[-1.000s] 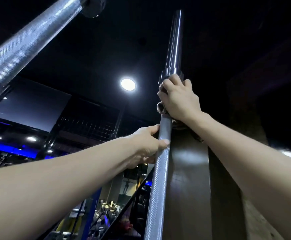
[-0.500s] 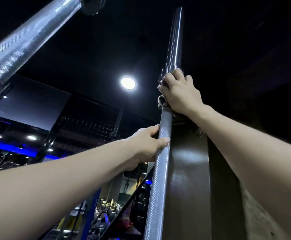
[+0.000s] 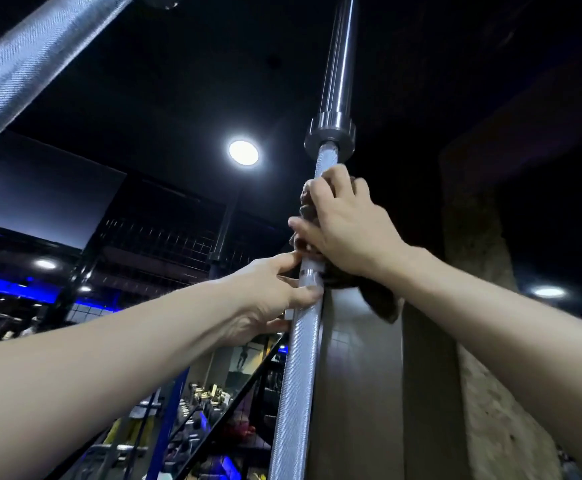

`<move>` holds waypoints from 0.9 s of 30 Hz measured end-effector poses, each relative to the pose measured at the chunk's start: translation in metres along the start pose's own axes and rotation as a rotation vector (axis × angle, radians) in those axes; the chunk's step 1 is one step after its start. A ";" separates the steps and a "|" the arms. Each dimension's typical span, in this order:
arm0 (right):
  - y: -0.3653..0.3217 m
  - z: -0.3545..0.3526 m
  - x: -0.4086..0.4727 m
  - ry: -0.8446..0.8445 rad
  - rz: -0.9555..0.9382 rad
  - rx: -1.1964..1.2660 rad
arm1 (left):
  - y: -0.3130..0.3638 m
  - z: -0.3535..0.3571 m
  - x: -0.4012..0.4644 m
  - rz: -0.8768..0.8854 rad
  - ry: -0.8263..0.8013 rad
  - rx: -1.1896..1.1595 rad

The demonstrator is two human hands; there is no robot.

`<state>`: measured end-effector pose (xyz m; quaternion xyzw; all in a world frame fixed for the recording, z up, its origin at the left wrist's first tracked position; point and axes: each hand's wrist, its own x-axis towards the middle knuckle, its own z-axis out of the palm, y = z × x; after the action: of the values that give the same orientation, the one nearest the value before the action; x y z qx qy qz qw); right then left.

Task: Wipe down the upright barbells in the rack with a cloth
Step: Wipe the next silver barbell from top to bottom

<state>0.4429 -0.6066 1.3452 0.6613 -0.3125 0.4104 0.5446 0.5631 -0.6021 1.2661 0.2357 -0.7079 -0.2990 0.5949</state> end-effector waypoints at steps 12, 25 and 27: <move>-0.013 0.019 0.022 0.142 0.035 -0.085 | 0.001 -0.004 -0.003 0.000 0.071 -0.013; 0.005 0.015 0.055 0.099 0.195 -0.098 | -0.005 0.008 0.005 0.017 0.072 0.052; -0.008 0.022 0.023 0.128 0.088 -0.152 | -0.006 0.007 0.006 0.015 0.081 0.057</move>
<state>0.4649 -0.6251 1.3599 0.5761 -0.3361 0.4502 0.5936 0.5551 -0.6095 1.2652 0.2592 -0.6930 -0.2645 0.6185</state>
